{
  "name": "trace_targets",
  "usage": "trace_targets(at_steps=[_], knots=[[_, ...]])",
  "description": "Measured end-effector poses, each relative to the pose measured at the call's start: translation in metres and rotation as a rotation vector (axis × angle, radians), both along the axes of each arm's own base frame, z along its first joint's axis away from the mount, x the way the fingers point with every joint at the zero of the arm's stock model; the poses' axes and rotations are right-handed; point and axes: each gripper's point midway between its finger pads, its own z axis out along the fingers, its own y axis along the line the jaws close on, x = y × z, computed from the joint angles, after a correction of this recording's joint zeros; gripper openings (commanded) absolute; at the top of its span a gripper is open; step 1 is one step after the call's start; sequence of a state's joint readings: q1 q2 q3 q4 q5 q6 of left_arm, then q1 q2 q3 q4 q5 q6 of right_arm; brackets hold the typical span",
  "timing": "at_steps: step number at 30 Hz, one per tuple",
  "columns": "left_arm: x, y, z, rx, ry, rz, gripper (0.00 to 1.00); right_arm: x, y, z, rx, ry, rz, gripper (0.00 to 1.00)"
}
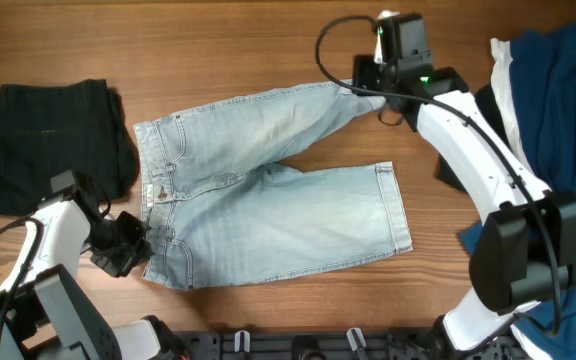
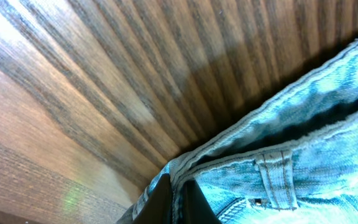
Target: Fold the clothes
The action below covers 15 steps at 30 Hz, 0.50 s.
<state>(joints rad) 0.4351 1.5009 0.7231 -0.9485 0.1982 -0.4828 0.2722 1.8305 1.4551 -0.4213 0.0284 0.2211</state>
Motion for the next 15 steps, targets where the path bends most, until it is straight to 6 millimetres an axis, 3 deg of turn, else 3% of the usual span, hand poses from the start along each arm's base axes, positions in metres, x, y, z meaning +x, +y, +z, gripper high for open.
trace_targets(at_steps=[2,4,5,8,9,10,11,13,15], knots=[[0.000,0.000,0.000,0.000,-0.001,0.000,0.04,0.003,0.017,-0.002,0.095,0.004,0.013,0.65],[0.000,0.000,0.000,0.000,-0.001,0.000,0.04,0.002,0.029,-0.018,0.126,0.048,0.024,0.65],[0.000,0.000,0.000,0.000,-0.001,0.000,0.04,-0.001,0.039,-0.043,0.131,0.105,0.036,0.65],[0.000,0.000,0.000,0.000,-0.001,0.000,0.04,-0.028,0.052,-0.126,0.093,0.330,0.046,0.48],[0.000,0.000,0.000,0.000,-0.002,0.000,0.04,-0.039,0.050,-0.143,0.077,0.395,0.031,0.37],[0.000,0.000,0.000,0.000,-0.002,0.000,0.04,-0.046,0.044,-0.152,0.059,0.433,0.001,0.19],[0.000,0.000,0.000,0.000,-0.002,0.000,0.04,-0.051,0.035,-0.152,0.043,0.463,-0.050,0.12],[0.001,0.000,0.000,0.000,-0.004,0.000,0.04,-0.066,0.014,-0.156,-0.002,0.529,-0.159,0.04],[0.002,0.000,0.000,-0.001,-0.008,0.001,0.04,-0.077,-0.006,-0.149,-0.038,0.557,-0.271,0.04]])
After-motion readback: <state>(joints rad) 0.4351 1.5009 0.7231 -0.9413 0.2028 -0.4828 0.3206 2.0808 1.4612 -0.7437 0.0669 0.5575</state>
